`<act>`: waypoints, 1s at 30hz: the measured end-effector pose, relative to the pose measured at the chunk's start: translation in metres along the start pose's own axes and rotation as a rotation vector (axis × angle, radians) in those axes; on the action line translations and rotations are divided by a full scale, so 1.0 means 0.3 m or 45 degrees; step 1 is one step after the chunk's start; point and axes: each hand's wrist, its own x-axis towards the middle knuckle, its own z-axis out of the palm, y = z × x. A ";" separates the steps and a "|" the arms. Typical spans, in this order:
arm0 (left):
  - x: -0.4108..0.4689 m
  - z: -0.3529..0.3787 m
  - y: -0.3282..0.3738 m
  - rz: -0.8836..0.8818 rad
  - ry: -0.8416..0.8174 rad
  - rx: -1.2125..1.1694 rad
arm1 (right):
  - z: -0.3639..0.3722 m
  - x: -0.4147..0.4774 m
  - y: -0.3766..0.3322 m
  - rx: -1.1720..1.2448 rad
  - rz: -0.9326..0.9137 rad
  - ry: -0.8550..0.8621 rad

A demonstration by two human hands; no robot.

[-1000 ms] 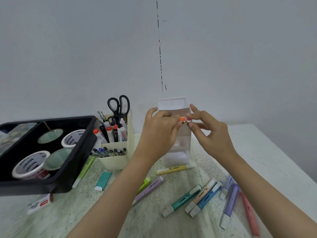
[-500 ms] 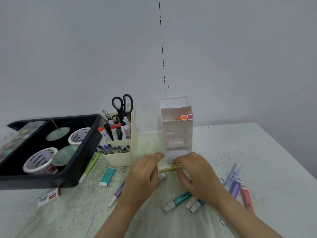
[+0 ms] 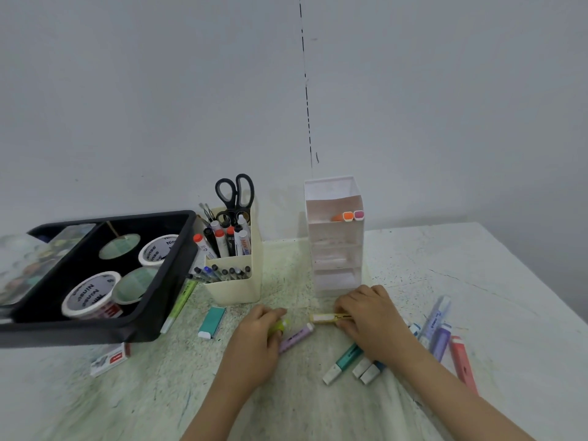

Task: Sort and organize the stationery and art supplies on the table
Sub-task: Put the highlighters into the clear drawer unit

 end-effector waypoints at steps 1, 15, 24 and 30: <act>0.001 -0.007 0.005 0.005 0.002 -0.038 | -0.009 -0.005 -0.001 0.046 0.001 -0.027; 0.101 -0.282 0.275 0.141 0.201 -0.787 | -0.395 0.085 -0.114 0.741 0.098 0.624; 0.202 -0.369 0.342 0.237 0.325 -1.187 | -0.475 0.227 -0.091 0.658 -0.048 0.747; 0.238 -0.399 0.345 0.309 0.339 -1.224 | -0.389 0.259 -0.035 0.228 -0.145 0.516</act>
